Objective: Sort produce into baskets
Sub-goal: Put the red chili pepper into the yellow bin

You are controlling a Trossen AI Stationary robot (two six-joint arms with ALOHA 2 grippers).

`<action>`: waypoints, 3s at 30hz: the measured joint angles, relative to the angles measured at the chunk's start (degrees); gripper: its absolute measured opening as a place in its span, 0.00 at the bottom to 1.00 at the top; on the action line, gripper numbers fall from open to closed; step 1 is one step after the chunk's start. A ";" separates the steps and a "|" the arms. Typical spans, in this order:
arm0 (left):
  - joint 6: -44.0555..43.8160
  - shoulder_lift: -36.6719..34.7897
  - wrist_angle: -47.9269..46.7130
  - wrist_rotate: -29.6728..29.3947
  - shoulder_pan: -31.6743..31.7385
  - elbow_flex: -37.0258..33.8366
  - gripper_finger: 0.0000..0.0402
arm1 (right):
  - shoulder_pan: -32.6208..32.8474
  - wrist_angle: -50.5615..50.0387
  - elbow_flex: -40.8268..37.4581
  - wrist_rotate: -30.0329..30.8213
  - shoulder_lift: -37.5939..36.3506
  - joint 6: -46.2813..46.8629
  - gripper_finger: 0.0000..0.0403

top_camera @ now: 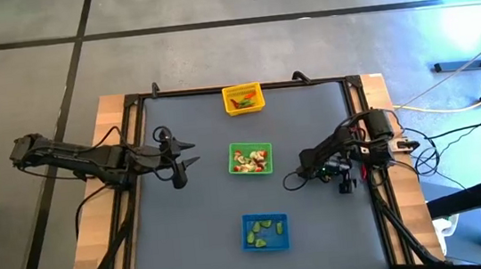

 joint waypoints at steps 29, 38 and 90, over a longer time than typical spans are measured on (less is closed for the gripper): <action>-1.17 0.00 0.02 0.00 0.02 0.00 0.50 | 0.11 -1.83 2.61 1.09 -8.97 1.23 0.62; -1.91 0.00 0.04 0.02 0.00 0.00 0.50 | 0.11 1.16 0.45 1.91 -7.90 1.39 0.86; -1.46 -0.02 0.04 0.02 0.00 -0.02 0.50 | 0.02 -5.88 14.20 10.14 -13.52 5.76 0.08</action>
